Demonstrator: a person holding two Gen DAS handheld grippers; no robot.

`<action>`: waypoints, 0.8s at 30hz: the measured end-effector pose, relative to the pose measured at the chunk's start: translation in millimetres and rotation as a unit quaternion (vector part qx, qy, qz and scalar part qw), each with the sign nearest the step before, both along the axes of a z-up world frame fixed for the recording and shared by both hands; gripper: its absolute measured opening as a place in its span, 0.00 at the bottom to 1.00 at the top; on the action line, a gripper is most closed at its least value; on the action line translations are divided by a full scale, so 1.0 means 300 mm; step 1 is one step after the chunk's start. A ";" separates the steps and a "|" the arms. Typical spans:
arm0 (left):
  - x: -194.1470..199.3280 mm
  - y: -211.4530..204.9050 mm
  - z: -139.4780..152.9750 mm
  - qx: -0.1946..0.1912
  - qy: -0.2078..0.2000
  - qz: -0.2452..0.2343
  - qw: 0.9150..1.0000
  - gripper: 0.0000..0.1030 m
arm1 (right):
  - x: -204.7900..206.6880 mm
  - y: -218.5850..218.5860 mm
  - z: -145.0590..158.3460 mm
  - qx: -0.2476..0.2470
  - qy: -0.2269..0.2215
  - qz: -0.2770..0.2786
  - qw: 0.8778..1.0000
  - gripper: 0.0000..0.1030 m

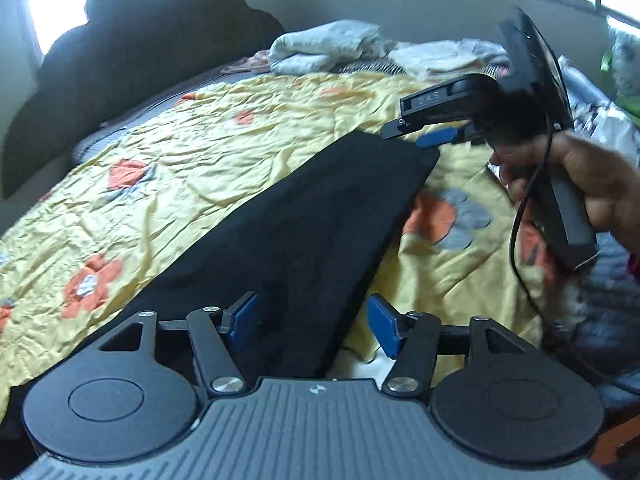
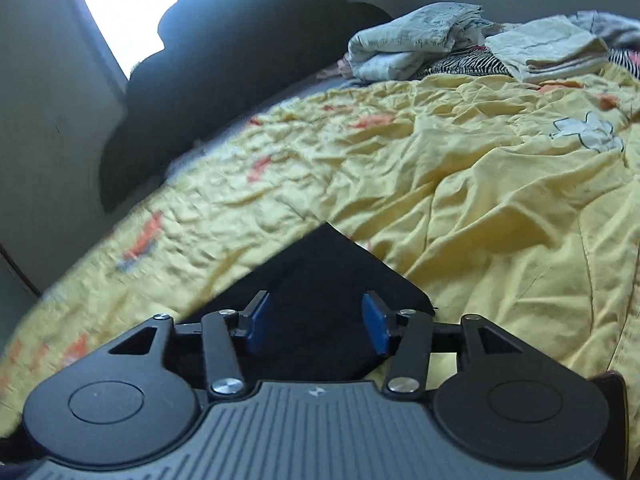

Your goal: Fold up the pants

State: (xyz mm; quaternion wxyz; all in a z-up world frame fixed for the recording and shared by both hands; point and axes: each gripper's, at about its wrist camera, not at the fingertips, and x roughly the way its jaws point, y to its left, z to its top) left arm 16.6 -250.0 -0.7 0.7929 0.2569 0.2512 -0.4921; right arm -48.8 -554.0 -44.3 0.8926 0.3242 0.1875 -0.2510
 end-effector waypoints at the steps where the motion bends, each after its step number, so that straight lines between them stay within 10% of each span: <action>1: 0.018 0.004 0.005 -0.006 0.013 0.006 1.000 0.64 | -0.021 -0.004 0.006 0.013 -0.013 0.003 1.000 0.57; 9: 0.232 0.037 -0.055 0.027 0.015 0.167 0.985 0.64 | -0.075 0.044 -0.061 0.111 0.001 0.053 0.992 0.63; 20: 0.333 0.036 -0.057 0.000 0.025 0.225 0.974 0.67 | 0.066 -0.018 -0.100 0.099 -0.060 0.002 0.993 0.64; 24: 0.308 0.051 -0.037 0.000 0.012 0.227 0.974 0.68 | 0.080 -0.055 -0.121 0.112 -0.078 -0.010 0.991 0.40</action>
